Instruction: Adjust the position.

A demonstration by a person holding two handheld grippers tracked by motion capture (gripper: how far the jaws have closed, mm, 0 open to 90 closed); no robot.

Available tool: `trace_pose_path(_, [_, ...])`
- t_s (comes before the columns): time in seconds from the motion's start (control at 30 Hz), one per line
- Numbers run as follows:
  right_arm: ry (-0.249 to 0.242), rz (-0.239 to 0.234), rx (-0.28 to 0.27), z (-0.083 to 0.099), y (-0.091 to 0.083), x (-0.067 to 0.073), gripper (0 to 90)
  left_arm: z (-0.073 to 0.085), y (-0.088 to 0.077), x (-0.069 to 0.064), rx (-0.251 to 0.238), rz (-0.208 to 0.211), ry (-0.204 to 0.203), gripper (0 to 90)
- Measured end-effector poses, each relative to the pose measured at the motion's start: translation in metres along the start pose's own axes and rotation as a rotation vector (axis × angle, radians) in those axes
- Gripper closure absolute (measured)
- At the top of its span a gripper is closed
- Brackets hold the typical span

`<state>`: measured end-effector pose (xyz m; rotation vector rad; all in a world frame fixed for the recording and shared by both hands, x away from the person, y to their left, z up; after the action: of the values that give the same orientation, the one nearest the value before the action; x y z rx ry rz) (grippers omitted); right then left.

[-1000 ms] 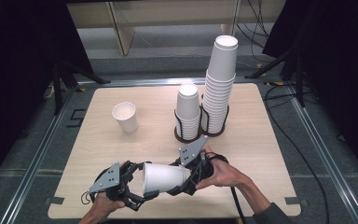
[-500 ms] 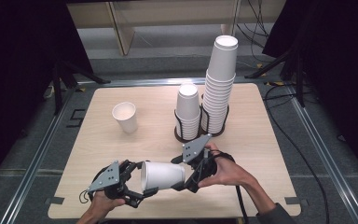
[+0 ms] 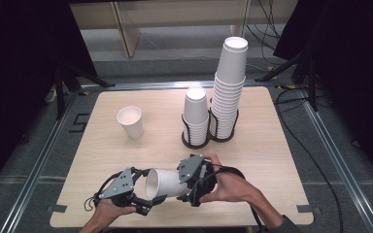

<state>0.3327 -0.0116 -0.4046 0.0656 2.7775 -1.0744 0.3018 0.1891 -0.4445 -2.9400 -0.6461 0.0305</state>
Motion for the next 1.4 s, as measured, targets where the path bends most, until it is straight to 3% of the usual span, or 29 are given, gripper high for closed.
trace_pose_path(0.23, [-0.03, -0.018, 0.047, 0.002, 0.018, 0.006, 19.9, 0.0, 0.003, -0.005, 0.026, 0.012, 0.01, 13.9])
trace_pose_path(0.33, [-0.073, -0.013, 0.056, 0.005, 0.021, 0.003, 23.5, 0.001, 0.004, -0.004, 0.01, 0.021, 0.004, 12.8])
trace_pose_path(0.5, [-0.029, -0.043, -0.009, 0.004, 0.02, 0.004, 24.2, -0.002, 0.001, -0.001, -0.095, 0.004, -0.049, 6.2])
trace_pose_path(0.57, [0.0, -0.069, -0.079, 0.004, 0.017, 0.001, 24.5, -0.005, -0.002, 0.002, -0.134, -0.01, -0.092, 0.0])
trace_pose_path(0.7, [0.067, -0.079, -0.171, 0.005, 0.011, -0.006, 24.5, -0.007, -0.006, 0.006, -0.205, -0.02, -0.162, 0.7])
trace_pose_path(0.8, [0.1, -0.086, -0.22, 0.006, 0.009, -0.01, 24.5, -0.007, -0.007, 0.007, -0.237, -0.026, -0.192, 0.9])
trace_pose_path(1.0, [0.135, -0.081, -0.27, 0.005, 0.008, -0.012, 24.5, -0.006, -0.007, 0.008, -0.265, -0.044, -0.211, 1.0])
trace_pose_path(1.23, [0.159, -0.088, -0.315, 0.003, 0.014, -0.011, 24.4, -0.009, -0.009, 0.008, -0.308, -0.063, -0.204, 0.9])
trace_pose_path(1.4, [0.18, -0.111, -0.327, 0.002, 0.022, -0.007, 24.3, -0.012, -0.011, 0.006, -0.339, -0.052, -0.201, 7.1])
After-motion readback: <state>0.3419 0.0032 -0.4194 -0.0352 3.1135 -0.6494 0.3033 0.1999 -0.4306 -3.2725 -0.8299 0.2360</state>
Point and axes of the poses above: each handheld gripper's, and its own axes: y roughly forward along the jaws, z roughly out of its underside, x roughly to its left, the point moved 3 cm from there along y, roughly forward along the jaws, and after that the axes turned 9 degrees about -x, right-handed, at the moved point
